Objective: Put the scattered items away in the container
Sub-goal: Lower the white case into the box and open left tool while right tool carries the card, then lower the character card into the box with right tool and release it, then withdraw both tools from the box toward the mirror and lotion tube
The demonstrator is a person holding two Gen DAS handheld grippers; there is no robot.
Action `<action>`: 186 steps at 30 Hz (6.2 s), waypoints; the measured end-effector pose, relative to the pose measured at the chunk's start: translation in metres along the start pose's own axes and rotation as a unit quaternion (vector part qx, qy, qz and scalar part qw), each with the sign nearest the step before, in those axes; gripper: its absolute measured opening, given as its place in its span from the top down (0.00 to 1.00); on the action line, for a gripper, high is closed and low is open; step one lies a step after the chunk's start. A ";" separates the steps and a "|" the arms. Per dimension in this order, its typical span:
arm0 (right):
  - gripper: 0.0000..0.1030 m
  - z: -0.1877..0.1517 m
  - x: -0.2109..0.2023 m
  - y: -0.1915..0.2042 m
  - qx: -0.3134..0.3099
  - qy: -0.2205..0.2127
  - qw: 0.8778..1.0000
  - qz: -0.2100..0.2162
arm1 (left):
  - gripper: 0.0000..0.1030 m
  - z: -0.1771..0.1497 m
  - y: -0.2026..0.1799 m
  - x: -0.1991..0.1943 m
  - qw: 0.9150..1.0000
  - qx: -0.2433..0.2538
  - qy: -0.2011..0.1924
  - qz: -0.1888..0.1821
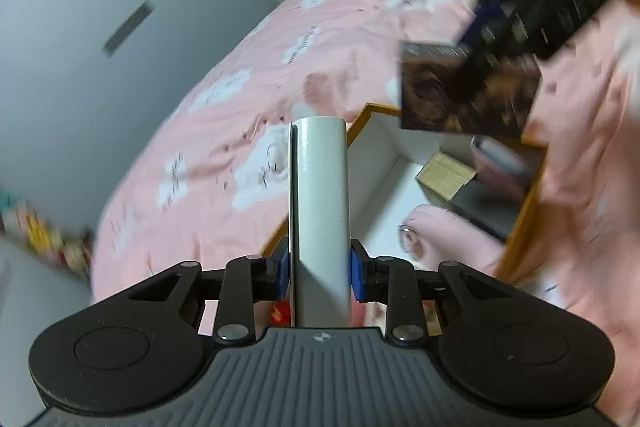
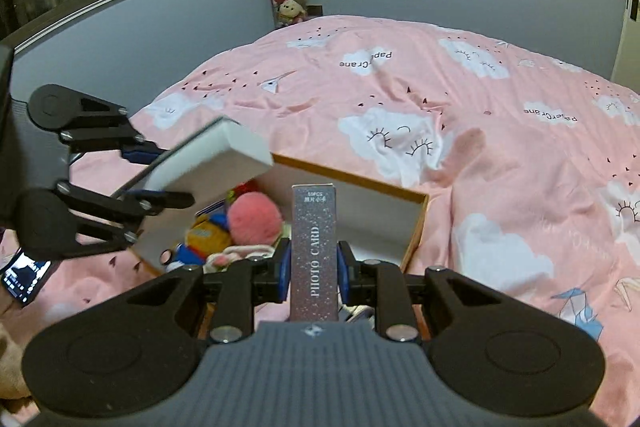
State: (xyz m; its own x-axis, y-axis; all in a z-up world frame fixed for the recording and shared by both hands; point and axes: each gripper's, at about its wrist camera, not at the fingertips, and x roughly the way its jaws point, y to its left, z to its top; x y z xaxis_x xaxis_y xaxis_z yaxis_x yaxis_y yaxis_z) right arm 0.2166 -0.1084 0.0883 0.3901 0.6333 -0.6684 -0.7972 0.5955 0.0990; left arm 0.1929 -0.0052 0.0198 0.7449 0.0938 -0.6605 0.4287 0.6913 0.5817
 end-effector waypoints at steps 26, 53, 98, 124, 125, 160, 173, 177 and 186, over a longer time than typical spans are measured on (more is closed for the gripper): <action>0.76 0.018 0.060 -0.054 -0.044 0.060 0.995 -0.072 | 0.67 -0.026 -0.062 0.175 0.955 0.296 -0.022 -0.022; 0.76 0.040 0.096 -0.028 -0.093 0.065 0.992 -0.046 | 0.91 -0.045 -0.002 0.164 0.981 0.117 0.001 -0.152; 0.76 0.030 0.108 -0.020 0.074 0.081 0.993 -0.030 | 0.48 -0.048 0.021 0.117 0.881 -0.331 0.090 -0.326; 0.76 -0.031 0.110 -0.007 0.314 0.095 0.944 -0.048 | 0.52 -0.104 0.042 0.094 0.847 -0.453 0.062 -0.270; 0.76 -0.032 0.110 -0.005 0.308 0.099 0.945 -0.055 | 0.53 -0.105 0.042 0.093 0.845 -0.458 0.059 -0.269; 0.65 -0.040 0.101 0.024 0.222 0.086 0.966 -0.100 | 0.70 -0.107 0.018 0.071 0.820 -0.527 0.017 -0.224; 0.48 -0.053 0.070 0.039 0.155 0.020 0.981 -0.117 | 0.46 -0.096 0.009 0.013 0.864 -0.493 -0.040 -0.093; 0.45 -0.058 0.063 0.044 0.143 0.009 0.982 -0.124 | 0.39 -0.096 0.009 -0.004 0.866 -0.491 -0.060 -0.073; 0.36 -0.069 0.049 0.057 0.116 -0.022 0.983 -0.140 | 0.26 -0.097 -0.003 -0.024 0.874 -0.483 -0.055 0.001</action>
State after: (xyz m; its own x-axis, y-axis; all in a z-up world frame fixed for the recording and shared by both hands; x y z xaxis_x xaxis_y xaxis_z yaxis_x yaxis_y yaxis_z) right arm 0.1584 -0.0771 0.0102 0.6030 0.4451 -0.6621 -0.5301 0.8437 0.0844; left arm 0.1243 0.0602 -0.0121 0.8132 0.0632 -0.5786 -0.1645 0.9785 -0.1243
